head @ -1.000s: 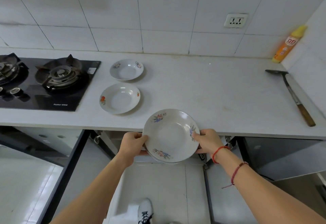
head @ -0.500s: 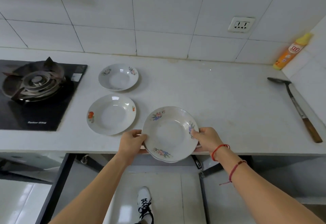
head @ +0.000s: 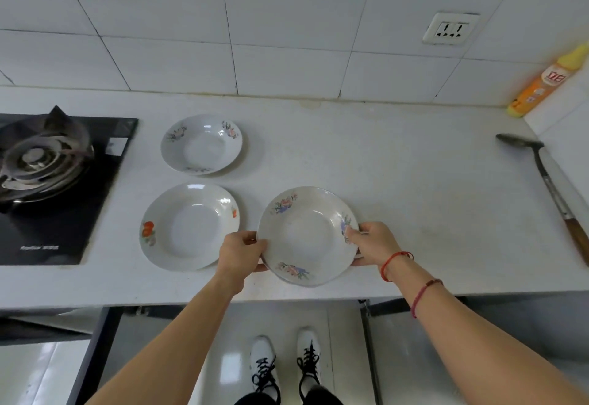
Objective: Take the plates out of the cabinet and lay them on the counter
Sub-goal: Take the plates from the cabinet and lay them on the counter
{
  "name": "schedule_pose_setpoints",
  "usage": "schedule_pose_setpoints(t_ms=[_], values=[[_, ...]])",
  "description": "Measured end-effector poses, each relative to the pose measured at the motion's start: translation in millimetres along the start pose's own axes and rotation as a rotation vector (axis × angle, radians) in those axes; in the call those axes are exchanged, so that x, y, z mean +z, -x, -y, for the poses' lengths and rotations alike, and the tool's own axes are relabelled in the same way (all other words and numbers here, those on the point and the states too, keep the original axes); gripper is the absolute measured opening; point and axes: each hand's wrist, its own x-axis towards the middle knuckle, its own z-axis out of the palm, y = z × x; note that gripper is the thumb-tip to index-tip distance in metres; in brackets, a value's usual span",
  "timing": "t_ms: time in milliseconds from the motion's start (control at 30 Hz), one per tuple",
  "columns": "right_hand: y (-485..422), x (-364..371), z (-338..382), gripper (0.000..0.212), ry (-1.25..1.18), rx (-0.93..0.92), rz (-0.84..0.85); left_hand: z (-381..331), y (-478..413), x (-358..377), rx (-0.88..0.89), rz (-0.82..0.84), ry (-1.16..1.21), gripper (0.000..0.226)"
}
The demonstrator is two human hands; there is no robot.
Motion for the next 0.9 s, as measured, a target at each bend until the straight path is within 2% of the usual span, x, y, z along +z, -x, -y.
schedule_pose_setpoints(t_ms=[133, 333, 533, 900], values=[[-17.3, -2.6, 6.1, 0.025, 0.026, -0.006, 0.032, -3.3, -5.2, 8.1, -0.013, -0.041, -0.012, 0.017], [-40.5, -5.3, 10.9, 0.037, 0.067, -0.013, 0.047, -8.2, -14.3, 17.6, -0.025, -0.085, -0.020, 0.017], [-53.9, -5.9, 10.2, 0.037, 0.074, 0.002, 0.070, -7.9, -23.0, 23.5, -0.030, -0.114, -0.043, 0.017], [-62.2, -2.7, 8.6, 0.018, 0.054, 0.051, 0.100, -9.4, -29.3, 22.0, -0.023, -0.125, -0.103, 0.018]])
